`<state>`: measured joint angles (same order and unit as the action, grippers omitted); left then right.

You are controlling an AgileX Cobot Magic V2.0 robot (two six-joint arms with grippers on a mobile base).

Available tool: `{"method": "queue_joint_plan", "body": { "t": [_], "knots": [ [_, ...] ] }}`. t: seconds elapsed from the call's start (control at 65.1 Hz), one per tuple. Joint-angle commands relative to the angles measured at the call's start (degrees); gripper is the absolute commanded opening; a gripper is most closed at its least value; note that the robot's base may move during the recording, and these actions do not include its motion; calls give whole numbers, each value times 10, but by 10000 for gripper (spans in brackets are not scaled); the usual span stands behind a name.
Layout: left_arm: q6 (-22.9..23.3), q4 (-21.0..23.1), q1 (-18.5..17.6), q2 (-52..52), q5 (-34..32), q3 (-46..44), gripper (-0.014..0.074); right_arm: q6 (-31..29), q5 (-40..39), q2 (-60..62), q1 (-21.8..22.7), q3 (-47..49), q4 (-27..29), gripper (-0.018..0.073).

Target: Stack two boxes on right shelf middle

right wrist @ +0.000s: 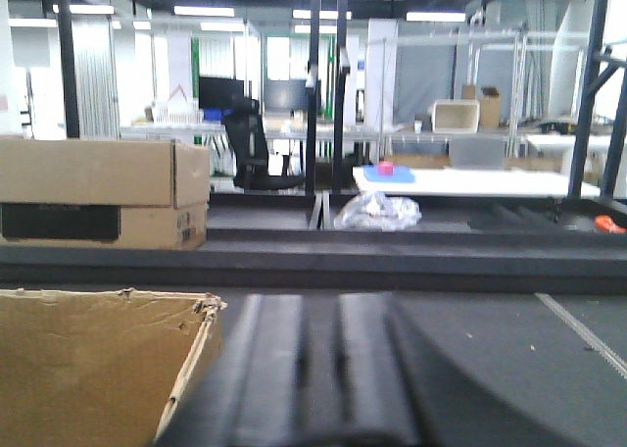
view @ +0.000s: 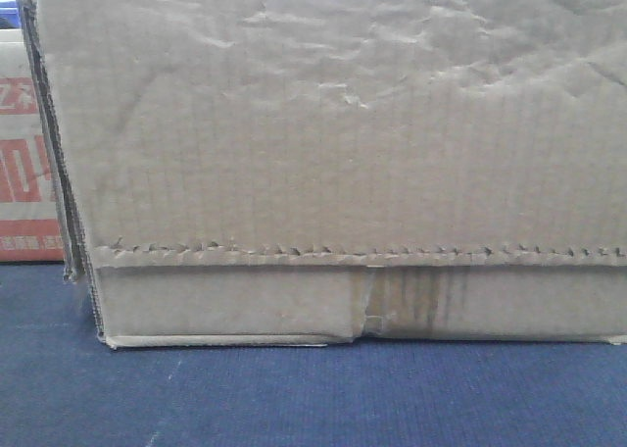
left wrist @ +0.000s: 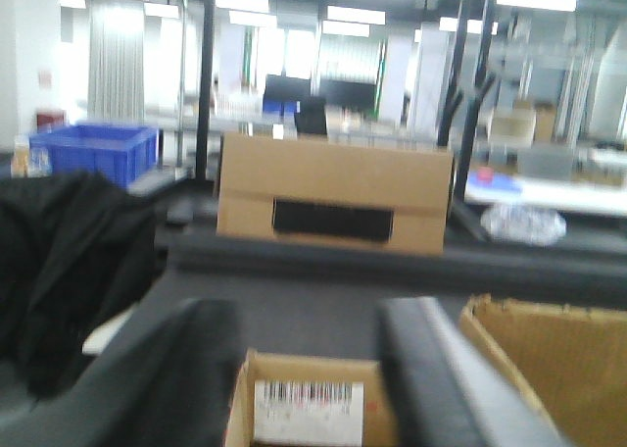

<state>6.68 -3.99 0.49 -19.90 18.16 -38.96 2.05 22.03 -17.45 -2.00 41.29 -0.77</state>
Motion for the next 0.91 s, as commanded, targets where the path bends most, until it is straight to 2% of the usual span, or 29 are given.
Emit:
{"method": "queue_joint_plan", "body": {
  "t": [0.0,0.092,0.123,0.23,0.307,0.415,0.553,0.599,0.645,0.814,0.891],
  "knots": [
    [-2,-14,-8,-56,48,-30,439,-2,13,-61,-1,44,-6,326],
    [-2,-24,-27,-104,56,-49,510,-2,14,-128,-1,72,-6,543],
    [-2,-30,-34,-117,59,-54,517,-2,9,-147,-1,74,-9,578],
    [-2,-33,-55,-170,104,-85,521,-2,-27,-192,-1,74,-4,570],
    [-2,-33,-64,-215,160,-126,519,-2,-36,-213,-1,74,-3,570],
    [-2,-33,-64,-283,249,-203,519,-2,-36,-228,-1,74,-2,570],
    [-4,-52,-61,-371,316,-294,514,-2,-41,-229,-5,74,-2,570],
    [-11,-57,-51,-404,334,-328,504,-2,-42,-229,-11,74,-2,570],
    [-37,-50,-31,-443,354,-358,492,-2,-42,-229,-16,74,-2,570],
    [-162,82,72,-571,439,-470,472,-2,-42,-232,-32,74,-2,570],
    [-190,92,101,-620,473,-505,472,-2,-43,-235,-33,74,-2,570]
  ]
}}
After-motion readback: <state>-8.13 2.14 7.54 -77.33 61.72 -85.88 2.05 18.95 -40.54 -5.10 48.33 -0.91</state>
